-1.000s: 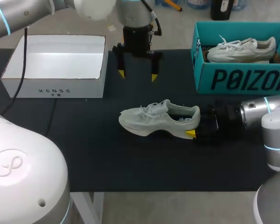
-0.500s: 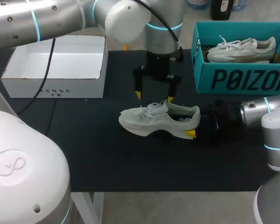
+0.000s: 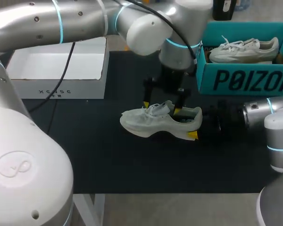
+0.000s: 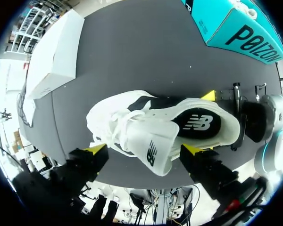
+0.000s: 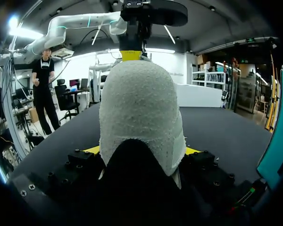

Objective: Take the shoe out of the shoebox, open the shoe tongue, remove and reinsert the insole, then place the shoe into the shoebox

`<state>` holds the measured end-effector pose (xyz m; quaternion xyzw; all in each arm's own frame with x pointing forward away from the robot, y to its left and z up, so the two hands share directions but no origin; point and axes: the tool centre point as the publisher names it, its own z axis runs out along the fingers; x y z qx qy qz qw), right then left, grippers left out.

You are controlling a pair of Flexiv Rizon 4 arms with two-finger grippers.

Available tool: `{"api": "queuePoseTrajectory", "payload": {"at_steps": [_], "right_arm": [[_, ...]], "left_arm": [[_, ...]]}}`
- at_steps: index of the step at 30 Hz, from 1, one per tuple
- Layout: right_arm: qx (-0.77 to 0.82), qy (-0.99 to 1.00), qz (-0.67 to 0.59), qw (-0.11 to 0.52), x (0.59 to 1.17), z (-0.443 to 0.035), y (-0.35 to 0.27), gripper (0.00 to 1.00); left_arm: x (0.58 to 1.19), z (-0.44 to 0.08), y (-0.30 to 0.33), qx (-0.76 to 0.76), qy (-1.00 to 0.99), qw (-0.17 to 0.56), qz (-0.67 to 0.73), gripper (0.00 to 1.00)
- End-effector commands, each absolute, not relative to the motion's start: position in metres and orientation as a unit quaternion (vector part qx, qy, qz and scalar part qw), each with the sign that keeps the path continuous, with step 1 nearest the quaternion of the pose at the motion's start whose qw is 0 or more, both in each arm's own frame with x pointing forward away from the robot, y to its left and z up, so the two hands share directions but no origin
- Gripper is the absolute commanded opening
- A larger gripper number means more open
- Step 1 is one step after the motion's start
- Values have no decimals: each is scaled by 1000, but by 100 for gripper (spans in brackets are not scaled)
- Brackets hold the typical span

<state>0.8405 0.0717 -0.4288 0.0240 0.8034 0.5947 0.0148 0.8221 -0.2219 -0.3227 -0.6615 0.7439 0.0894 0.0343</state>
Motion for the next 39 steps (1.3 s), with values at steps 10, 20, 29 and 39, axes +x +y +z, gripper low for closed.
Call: {"api": "queuePoseTrajectory", "payload": {"at_steps": [10, 20, 29, 39], "right_arm": [[25, 804, 594, 15, 840, -432, 73, 0], [25, 804, 594, 15, 840, -432, 73, 0], [25, 804, 594, 15, 840, -432, 73, 0], [25, 804, 594, 15, 840, -432, 73, 0]], "left_arm": [[823, -334, -215, -681, 721, 79, 97, 0], [831, -321, -197, -695, 709, 87, 86, 0], [830, -310, -167, -717, 690, 63, 68, 0], [823, -335, -142, -744, 667, -8, 46, 0]]}}
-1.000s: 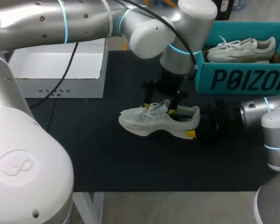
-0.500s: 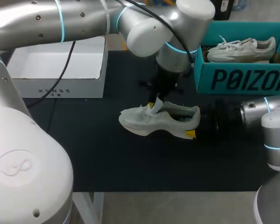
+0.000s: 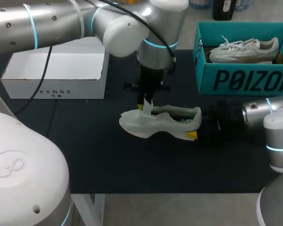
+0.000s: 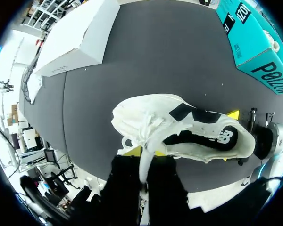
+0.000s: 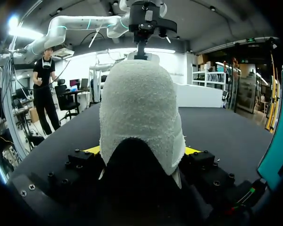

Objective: Take the shoe out of the shoebox, open the shoe tongue, remove and reinsert the insole, then place the shoe into the shoebox

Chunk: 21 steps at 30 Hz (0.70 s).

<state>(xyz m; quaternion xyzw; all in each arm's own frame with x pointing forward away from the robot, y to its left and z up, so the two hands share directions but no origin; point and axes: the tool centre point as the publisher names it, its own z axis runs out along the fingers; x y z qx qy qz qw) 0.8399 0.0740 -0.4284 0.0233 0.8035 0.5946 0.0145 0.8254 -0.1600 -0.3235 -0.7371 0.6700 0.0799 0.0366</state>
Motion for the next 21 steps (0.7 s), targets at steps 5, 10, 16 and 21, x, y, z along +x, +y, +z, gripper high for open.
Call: {"api": "queuePoseTrajectory", "payload": {"at_steps": [5, 10, 16, 21], "right_arm": [[25, 804, 594, 15, 840, -432, 73, 0], [25, 804, 594, 15, 840, -432, 73, 0], [25, 804, 594, 15, 840, -432, 73, 0], [25, 804, 594, 15, 840, -432, 73, 0]], "left_arm": [[824, -348, -139, -749, 661, -31, 41, 11], [830, -343, -149, -735, 677, -40, 22, 66], [843, -304, -171, -669, 742, -31, -34, 100], [854, -261, -187, -557, 828, -3, -67, 100]]}}
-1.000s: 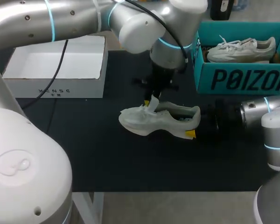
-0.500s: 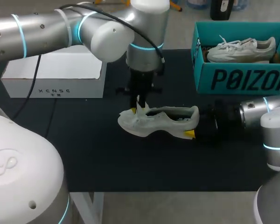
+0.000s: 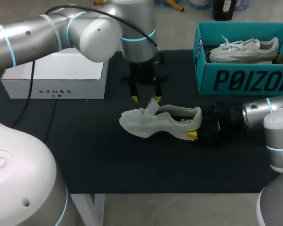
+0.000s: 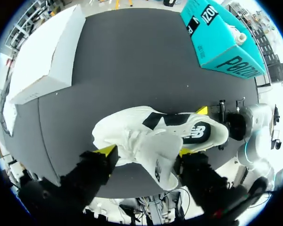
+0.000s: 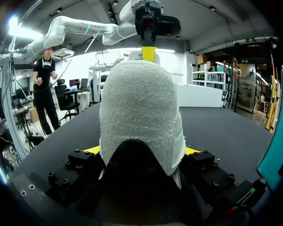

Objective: Take the shoe out of the shoebox, open the shoe tongue, remove and reinsert the insole, then place the shoe into the shoebox

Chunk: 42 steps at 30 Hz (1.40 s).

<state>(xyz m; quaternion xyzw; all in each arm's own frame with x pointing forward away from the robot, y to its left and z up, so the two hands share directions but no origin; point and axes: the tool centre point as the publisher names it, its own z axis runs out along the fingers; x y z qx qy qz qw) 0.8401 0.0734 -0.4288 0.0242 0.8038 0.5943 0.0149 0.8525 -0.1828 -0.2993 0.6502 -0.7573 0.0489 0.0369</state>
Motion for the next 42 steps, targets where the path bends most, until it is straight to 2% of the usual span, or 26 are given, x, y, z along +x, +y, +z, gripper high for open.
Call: {"api": "queuePoseTrajectory", "payload": {"at_steps": [1, 3, 6, 25, 31, 35, 36, 38, 39, 42], "right_arm": [[25, 804, 594, 15, 840, -432, 73, 0], [25, 804, 594, 15, 840, -432, 73, 0], [25, 804, 594, 15, 840, -432, 73, 0], [25, 804, 594, 15, 840, -432, 73, 0], [25, 804, 594, 15, 840, -432, 73, 0], [25, 804, 594, 15, 840, -432, 73, 0], [25, 804, 594, 15, 840, -432, 73, 0], [25, 804, 594, 15, 840, -432, 73, 0], [25, 804, 594, 15, 840, -432, 73, 0], [25, 804, 594, 15, 840, -432, 73, 0]], "left_arm": [[855, -254, -190, 517, -853, -2, 69, 100], [856, -240, -196, 422, -904, -31, 62, 100], [843, -228, -204, 218, -975, -31, 29, 100], [843, -228, -204, 218, -975, -31, 29, 100], [843, -227, -224, 93, -993, -73, 6, 100], [841, -234, -235, 47, -997, -68, 9, 100], [841, -236, -237, 48, -996, -75, 1, 84], [842, -241, -238, 44, -997, -66, 6, 9], [842, -245, -239, 41, -997, -67, -2, 0], [843, -254, -243, 20, -998, -64, -4, 0]]}}
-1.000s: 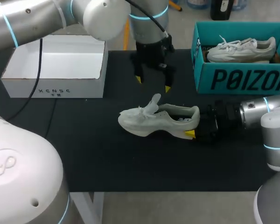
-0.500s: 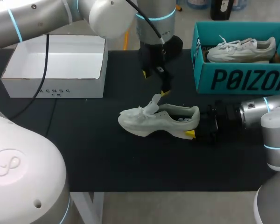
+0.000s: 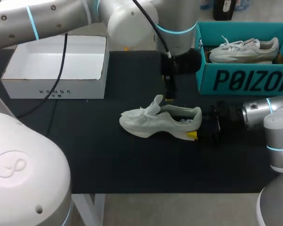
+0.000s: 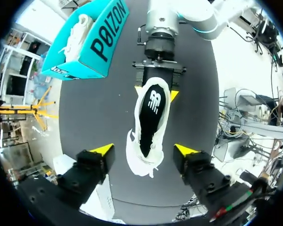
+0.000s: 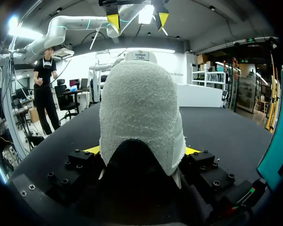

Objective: Take the shoe out of the shoebox, open the shoe tongue, remove and reinsert the insole, then place the shoe into the shoebox

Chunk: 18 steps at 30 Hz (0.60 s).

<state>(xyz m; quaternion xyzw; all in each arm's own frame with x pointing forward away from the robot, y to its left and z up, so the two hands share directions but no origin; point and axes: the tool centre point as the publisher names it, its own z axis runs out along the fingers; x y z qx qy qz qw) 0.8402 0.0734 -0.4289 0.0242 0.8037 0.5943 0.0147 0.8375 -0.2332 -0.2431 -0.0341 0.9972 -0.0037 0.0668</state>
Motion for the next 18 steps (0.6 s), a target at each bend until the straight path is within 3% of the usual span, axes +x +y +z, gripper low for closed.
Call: {"api": "queuePoseTrajectory", "payload": {"at_steps": [1, 18], "right_arm": [[25, 804, 594, 15, 840, -432, 73, 0], [25, 804, 594, 15, 840, -432, 73, 0]], "left_arm": [[843, -257, -245, -17, 998, 64, 3, 0], [840, -318, -259, 21, 999, 28, 2, 0]]}}
